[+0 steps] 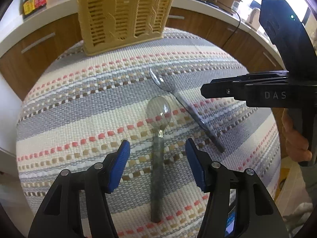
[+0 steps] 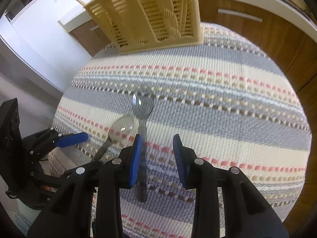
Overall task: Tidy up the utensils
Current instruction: 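Grasp a clear spoon with the left tool while the right grasps another clear spoon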
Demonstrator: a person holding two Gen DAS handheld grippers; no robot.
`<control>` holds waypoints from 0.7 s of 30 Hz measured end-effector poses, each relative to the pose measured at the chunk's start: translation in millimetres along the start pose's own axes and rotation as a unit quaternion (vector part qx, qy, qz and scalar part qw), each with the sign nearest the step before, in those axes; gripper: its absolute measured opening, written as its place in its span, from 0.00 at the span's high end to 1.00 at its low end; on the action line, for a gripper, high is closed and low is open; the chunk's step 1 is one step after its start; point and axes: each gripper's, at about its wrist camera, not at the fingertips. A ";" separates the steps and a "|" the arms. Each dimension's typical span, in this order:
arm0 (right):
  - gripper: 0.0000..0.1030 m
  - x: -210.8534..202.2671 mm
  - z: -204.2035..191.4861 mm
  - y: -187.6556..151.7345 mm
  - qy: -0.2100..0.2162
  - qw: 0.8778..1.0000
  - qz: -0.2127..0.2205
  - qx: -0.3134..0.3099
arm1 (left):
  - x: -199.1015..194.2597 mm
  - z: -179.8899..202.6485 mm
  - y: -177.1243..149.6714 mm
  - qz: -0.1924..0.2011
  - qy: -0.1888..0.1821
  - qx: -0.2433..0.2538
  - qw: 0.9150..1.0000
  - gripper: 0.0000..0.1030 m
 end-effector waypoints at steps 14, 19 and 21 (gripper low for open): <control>0.51 2.3 4.9 0.0 0.002 1.000 -0.010 -0.005 | 28.4 19.2 11.6 -0.045 0.043 0.048 0.997 0.47; 0.51 11.4 -5.2 13.4 -0.006 1.000 -0.019 -0.017 | 42.2 24.7 33.3 -0.058 0.068 0.055 0.994 0.67; 0.51 15.1 -3.6 20.2 -0.005 1.000 -0.021 -0.011 | 46.2 24.1 42.0 -0.065 0.061 0.050 0.995 0.68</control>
Point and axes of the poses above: each gripper's, at about its wrist camera, not at the fingertips, and x roughly the way its jaws point, z to its right, y to its top, and after that the axes turned 10 degrees about -x, right-handed
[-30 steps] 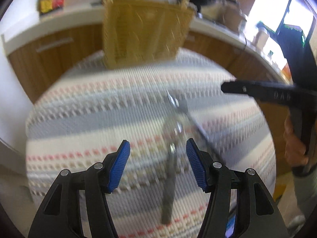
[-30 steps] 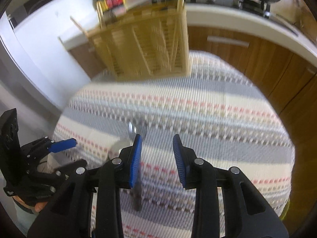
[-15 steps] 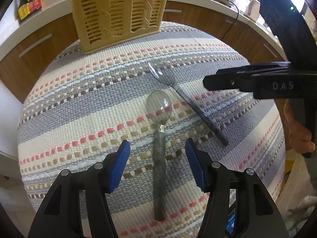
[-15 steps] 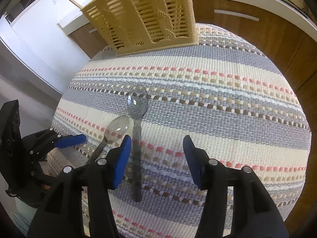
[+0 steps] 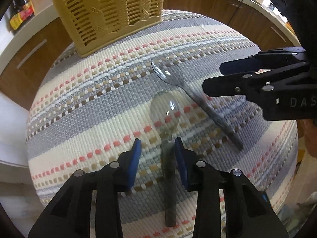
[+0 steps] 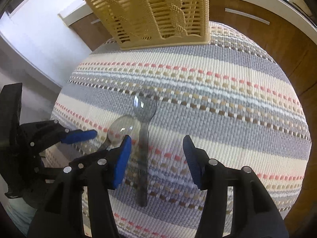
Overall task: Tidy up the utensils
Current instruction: 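Grasp a clear spoon with the left tool while the right grasps another clear spoon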
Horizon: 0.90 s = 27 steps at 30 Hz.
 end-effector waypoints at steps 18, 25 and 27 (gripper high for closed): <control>0.70 45.1 -46.7 23.9 -0.044 0.995 -0.064 -0.057 | -13.6 -57.3 19.1 0.062 -0.023 -0.106 0.992 0.90; 0.90 56.3 -74.5 23.4 -0.085 0.989 -0.077 -0.099 | -25.6 -61.9 10.1 0.091 -0.029 -0.112 0.989 0.90; 0.90 55.0 -75.9 20.0 -0.074 0.989 -0.070 -0.104 | -30.8 -62.6 6.6 0.098 -0.034 -0.113 0.988 0.90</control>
Point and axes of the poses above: each gripper's, at about its wrist camera, not at the fingertips, and x roughly the way its jaws point, z to its right, y to its top, and after that the axes turned 10 degrees about -x, right-handed
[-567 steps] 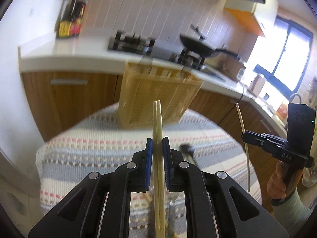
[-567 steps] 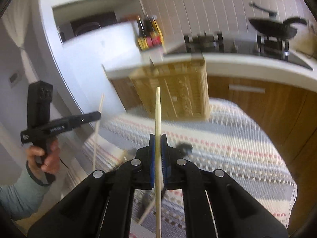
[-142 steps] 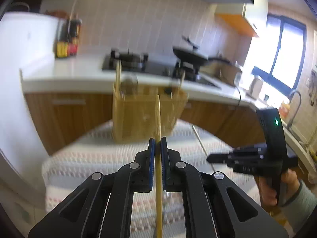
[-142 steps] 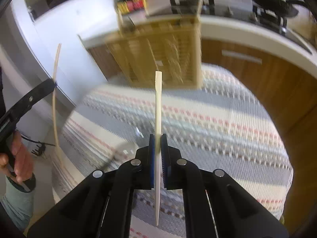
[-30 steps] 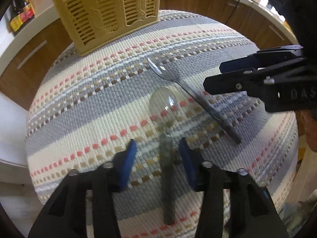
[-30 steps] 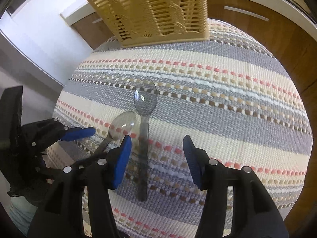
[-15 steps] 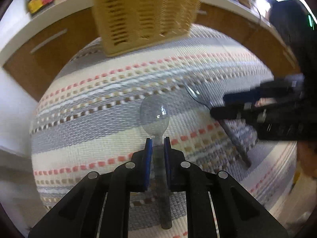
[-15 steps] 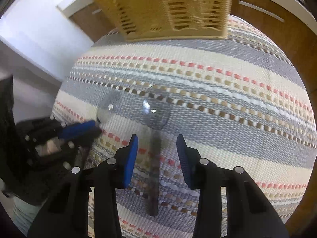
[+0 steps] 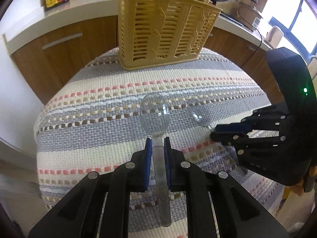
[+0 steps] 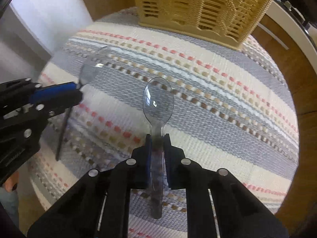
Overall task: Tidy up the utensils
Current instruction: 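Grasp a clear spoon with the left tool while the right grasps another clear spoon, then carry both clear spoons over the basket and open both tools to drop them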
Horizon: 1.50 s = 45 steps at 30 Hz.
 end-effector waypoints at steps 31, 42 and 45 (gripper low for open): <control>0.90 -203.2 101.1 -24.1 -0.006 0.917 0.397 0.050 | -135.7 44.0 77.6 0.282 -0.079 0.001 0.956 0.90; 0.90 -213.3 162.3 35.3 -0.043 0.858 0.500 0.113 | -116.8 47.2 144.9 0.356 -0.055 0.008 0.933 0.90; 0.90 -200.0 172.4 49.5 -0.071 0.850 0.505 0.130 | -101.1 42.3 153.0 0.371 -0.047 0.010 0.927 0.90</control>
Point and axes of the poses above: each gripper's, at about its wrist camera, not at the fingertips, and x roughly the way its jaws point, z to its right, y to its top, and after that the axes turned 10 degrees about -x, right-handed
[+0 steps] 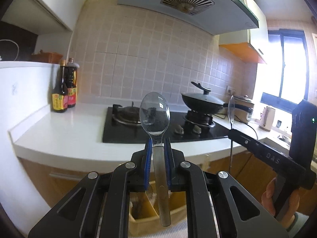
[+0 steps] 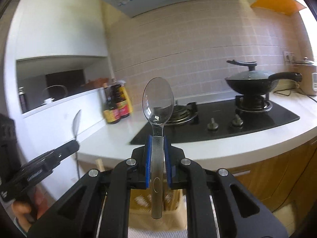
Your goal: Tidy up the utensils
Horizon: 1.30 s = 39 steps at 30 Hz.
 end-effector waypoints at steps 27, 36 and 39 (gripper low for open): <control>0.83 24.9 -20.7 -67.8 -0.027 0.998 0.004 -0.060 | 3.1 -25.3 -38.4 0.057 0.013 0.014 0.998 0.72; 0.76 -20.0 -23.8 -70.1 -0.013 0.997 -0.017 -0.069 | -43.0 -22.0 -38.1 0.050 -0.007 0.008 0.999 0.53; 0.69 -41.1 -29.4 -74.0 -0.010 0.997 -0.024 -0.076 | -67.3 -13.4 -41.9 0.043 -0.024 0.023 0.999 0.52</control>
Point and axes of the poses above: each gripper's, at about its wrist camera, not at the fingertips, and x roughly the way its jaws point, z to its right, y to its top, and after that the axes turned 10 degrees about -x, right-handed
